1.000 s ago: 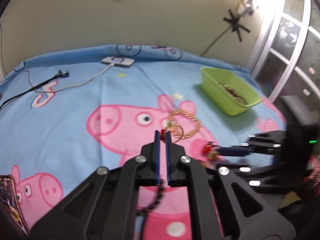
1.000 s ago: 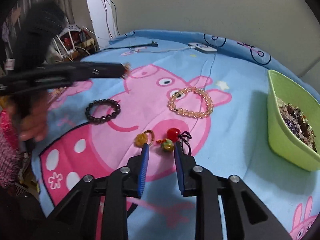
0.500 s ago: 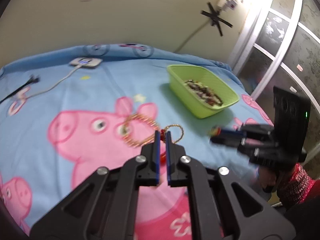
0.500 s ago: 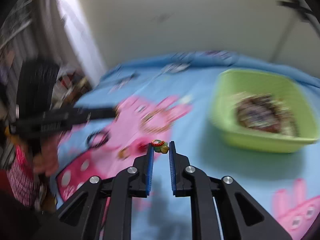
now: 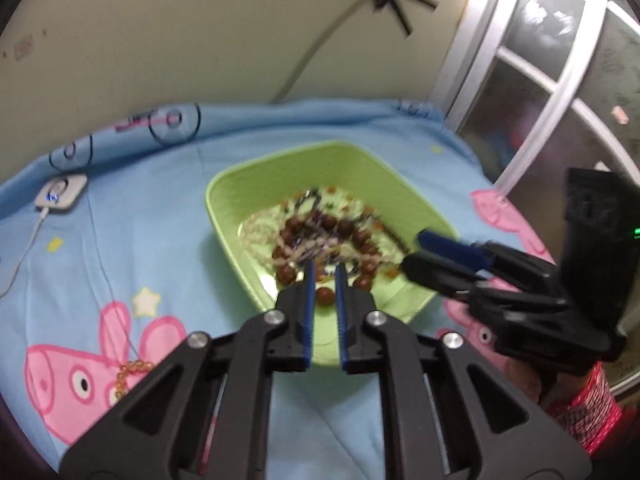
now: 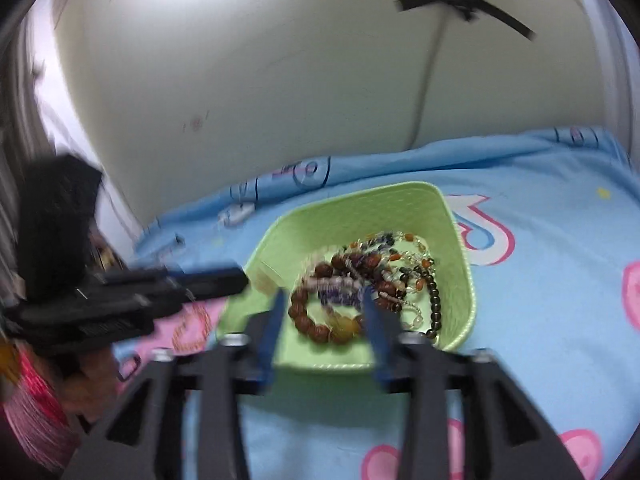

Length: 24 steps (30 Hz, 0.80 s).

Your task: Organize jewelry

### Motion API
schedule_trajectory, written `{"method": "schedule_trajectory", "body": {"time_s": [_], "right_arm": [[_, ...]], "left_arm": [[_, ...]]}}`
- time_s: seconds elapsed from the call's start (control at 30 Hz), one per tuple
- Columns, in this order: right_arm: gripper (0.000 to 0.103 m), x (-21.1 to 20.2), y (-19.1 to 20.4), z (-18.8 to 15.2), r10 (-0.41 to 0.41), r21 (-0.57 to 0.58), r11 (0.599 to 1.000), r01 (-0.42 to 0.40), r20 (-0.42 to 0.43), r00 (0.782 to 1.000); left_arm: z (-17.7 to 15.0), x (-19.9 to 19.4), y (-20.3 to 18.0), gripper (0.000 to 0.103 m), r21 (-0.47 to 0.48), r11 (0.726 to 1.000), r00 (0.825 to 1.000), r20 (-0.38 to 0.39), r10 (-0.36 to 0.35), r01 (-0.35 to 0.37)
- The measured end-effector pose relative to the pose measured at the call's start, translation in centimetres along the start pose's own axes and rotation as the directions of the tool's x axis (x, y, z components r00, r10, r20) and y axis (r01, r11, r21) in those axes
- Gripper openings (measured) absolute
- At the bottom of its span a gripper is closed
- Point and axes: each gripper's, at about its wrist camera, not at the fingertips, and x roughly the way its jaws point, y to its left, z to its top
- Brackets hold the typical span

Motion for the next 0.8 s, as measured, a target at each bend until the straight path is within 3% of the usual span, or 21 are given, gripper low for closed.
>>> {"method": "schedule_trajectory", "body": {"time_s": [0.17, 0.27, 0.37, 0.43, 0.57, 0.67, 0.8], "right_arm": [[0.030, -1.7, -1.6, 0.1, 0.059, 0.061, 0.996, -0.065, 0.084, 0.995], [0.030, -2.0, -1.8, 0.2, 0.090, 0.090, 0.991, -0.098, 0.092, 0.992], [0.030, -2.0, -1.3, 0.0, 0.114, 0.077, 0.990, -0.120, 0.080, 0.990], [0.030, -1.9, -0.5, -0.2, 0.136, 0.051, 0.989, -0.140, 0.068, 0.988], [0.030, -1.4, 1.3, -0.7, 0.187, 0.003, 0.982, -0.187, 0.029, 0.982], [0.030, -1.0, 2.8, -1.2, 0.219, -0.039, 0.975, -0.219, 0.003, 0.976], [0.030, -0.1, 6.4, -2.5, 0.253, -0.146, 0.954, -0.262, -0.075, 0.965]], "left_arm": [[-0.6, -1.7, 1.5, 0.009, -0.042, 0.999, 0.999, 0.039, 0.011, -0.009], [-1.8, -4.3, 3.3, 0.009, -0.091, 0.995, 0.994, 0.098, 0.041, -0.032], [-3.3, -6.3, 5.0, 0.011, -0.127, 0.989, 0.987, 0.136, 0.091, -0.074], [-4.9, -8.0, 6.7, 0.020, -0.160, 0.980, 0.977, 0.156, 0.143, -0.118], [-8.6, -11.0, 9.9, 0.022, -0.233, 0.948, 0.953, 0.162, 0.257, -0.216], [-11.2, -12.5, 11.5, 0.022, -0.266, 0.930, 0.944, 0.144, 0.297, -0.252], [-14.1, -13.2, 10.9, 0.022, -0.211, 0.940, 0.945, 0.132, 0.298, -0.267]]}}
